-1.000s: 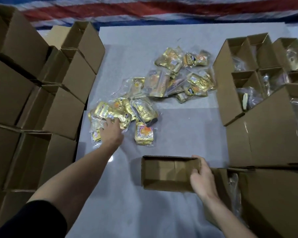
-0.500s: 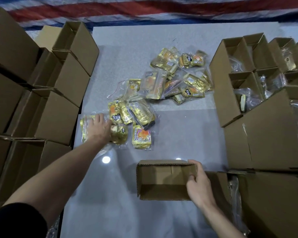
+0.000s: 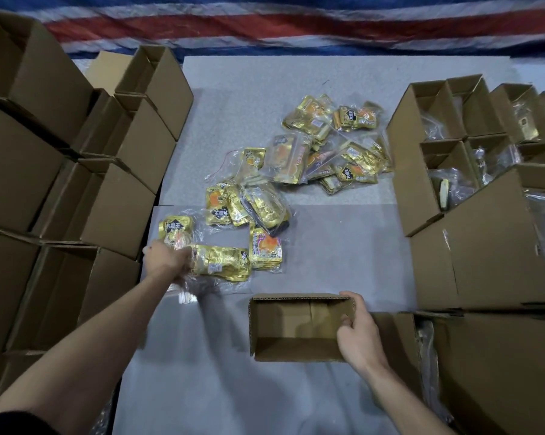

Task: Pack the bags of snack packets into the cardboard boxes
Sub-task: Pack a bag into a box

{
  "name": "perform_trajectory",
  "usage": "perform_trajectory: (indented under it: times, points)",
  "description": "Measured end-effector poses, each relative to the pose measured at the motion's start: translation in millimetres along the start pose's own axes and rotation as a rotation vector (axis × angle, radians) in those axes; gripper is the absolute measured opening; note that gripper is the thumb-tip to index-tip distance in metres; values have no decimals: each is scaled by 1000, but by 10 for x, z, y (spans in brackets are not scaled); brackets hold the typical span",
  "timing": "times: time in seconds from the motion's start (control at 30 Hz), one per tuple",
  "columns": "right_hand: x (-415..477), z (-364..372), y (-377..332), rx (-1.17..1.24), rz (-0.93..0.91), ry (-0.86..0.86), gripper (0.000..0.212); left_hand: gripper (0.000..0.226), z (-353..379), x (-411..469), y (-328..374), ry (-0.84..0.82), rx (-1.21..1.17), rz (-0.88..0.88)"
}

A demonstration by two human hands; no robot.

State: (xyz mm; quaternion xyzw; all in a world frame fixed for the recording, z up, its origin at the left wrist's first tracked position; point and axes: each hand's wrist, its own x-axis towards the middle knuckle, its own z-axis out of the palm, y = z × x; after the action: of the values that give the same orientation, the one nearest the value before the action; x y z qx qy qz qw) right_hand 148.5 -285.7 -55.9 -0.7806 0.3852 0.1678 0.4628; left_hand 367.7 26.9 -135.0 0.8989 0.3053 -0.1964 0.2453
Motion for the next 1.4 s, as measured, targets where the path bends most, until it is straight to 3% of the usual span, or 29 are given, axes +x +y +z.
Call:
perform_trajectory:
  times: [0.1,0.23,0.4,0.53,0.73,0.87,1.0,1.07,1.17,1.4]
  points:
    - [-33,-4,0,9,2,-4,63,71,-48,-57,3,32,16,-101]
    - [-60,-5,30,21,-2,-27,64,33,-17,-194,-99,-202,55,-114]
    - [-61,27,50,21,-21,-45,61,20,-6,-277,-164,-290,-182,-144]
    - [-67,24,77,12,-12,-66,60,23,-158,-395,-152,-415,-334,-134]
    - [-98,28,79,10,-3,-77,60,14,-440,-812,70,-425,-472,212]
    - [-135,28,104,-9,-5,-82,60,6,-709,-1214,157,-409,-179,553]
    - [-228,38,157,-6,-15,-107,61,29,-1060,-1665,186,-363,279,858]
    - [-281,51,193,-15,-21,-107,62,44,-1197,-1910,209,-262,462,912]
    - [-338,88,280,-19,-38,-118,63,49,-1401,-2257,231,-204,556,970]
    - [-418,181,555,-7,-62,-158,54,37,-1712,-2889,141,-362,456,1168]
